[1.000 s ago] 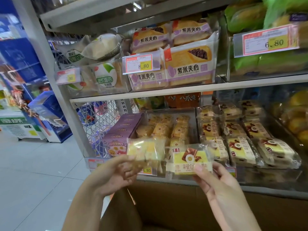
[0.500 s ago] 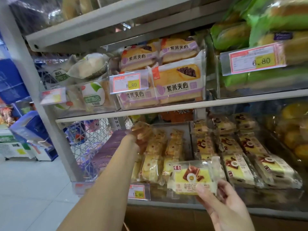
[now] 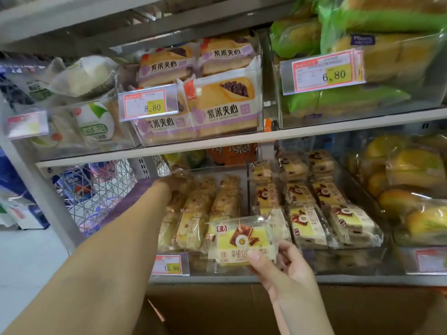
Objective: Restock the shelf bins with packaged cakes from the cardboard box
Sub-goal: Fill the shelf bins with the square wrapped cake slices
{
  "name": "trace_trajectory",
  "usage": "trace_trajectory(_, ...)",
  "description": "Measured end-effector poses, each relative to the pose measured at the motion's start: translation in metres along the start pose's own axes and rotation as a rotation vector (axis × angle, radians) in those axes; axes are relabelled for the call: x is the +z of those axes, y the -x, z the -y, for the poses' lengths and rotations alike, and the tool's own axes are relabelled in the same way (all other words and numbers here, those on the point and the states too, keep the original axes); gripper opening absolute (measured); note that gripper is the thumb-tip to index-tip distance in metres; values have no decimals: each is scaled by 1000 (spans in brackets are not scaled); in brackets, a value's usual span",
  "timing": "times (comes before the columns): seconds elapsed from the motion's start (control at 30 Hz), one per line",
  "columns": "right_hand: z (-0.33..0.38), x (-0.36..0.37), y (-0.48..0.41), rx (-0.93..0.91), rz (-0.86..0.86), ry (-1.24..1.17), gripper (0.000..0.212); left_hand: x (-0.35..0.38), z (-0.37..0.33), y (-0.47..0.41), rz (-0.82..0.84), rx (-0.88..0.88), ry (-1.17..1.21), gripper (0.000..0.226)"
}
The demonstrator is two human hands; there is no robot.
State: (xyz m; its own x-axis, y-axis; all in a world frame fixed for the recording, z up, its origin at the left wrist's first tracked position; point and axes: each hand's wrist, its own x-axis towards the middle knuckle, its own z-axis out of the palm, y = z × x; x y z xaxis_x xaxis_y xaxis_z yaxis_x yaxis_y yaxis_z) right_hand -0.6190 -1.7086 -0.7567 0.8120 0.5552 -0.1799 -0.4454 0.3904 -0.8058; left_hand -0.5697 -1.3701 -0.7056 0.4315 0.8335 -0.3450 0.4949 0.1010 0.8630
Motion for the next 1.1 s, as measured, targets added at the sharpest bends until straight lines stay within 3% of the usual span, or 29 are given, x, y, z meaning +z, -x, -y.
trace_trajectory(0.1, 0, 0, 2, -6, 19, 36, 66, -6, 0, 6, 109, -89, 104, 13)
trace_trajectory(0.23, -4, 0, 0, 2, 19, 47, 69, -7, 1, 3, 135, -143, 326, 10)
trace_trajectory(0.4, -5, -4, -5, 3, 21, 74, 68, -7, 2, -16, 80, -184, 484, 49)
trace_trajectory(0.6, -4, -3, -5, -1, 9, 60, 69, 1, -8, 8, 221, -211, 325, 19)
trace_trajectory(0.7, -1, -3, -1, -14, 22, 26, 64, -4, -11, 18, 214, -143, 161, 32)
trace_trajectory(0.8, 5, -4, 3, -27, 26, 12, 61, -7, -9, 49, 200, 48, -40, 40)
trace_trajectory(0.87, 11, -6, 3, -46, 28, 9, 54, -7, -3, 92, 304, 196, -135, 49)
trace_trajectory(0.97, 18, -11, 2, -82, -4, 25, 46, -4, 12, 161, 716, 297, -234, 82)
trace_trajectory(1.03, 21, -13, 1, -109, -37, 44, 45, 0, 25, 190, 870, 316, -218, 81)
trace_trajectory(1.1, 25, -13, 1, -131, -51, 40, 48, 7, 37, 200, 880, 292, -135, 71)
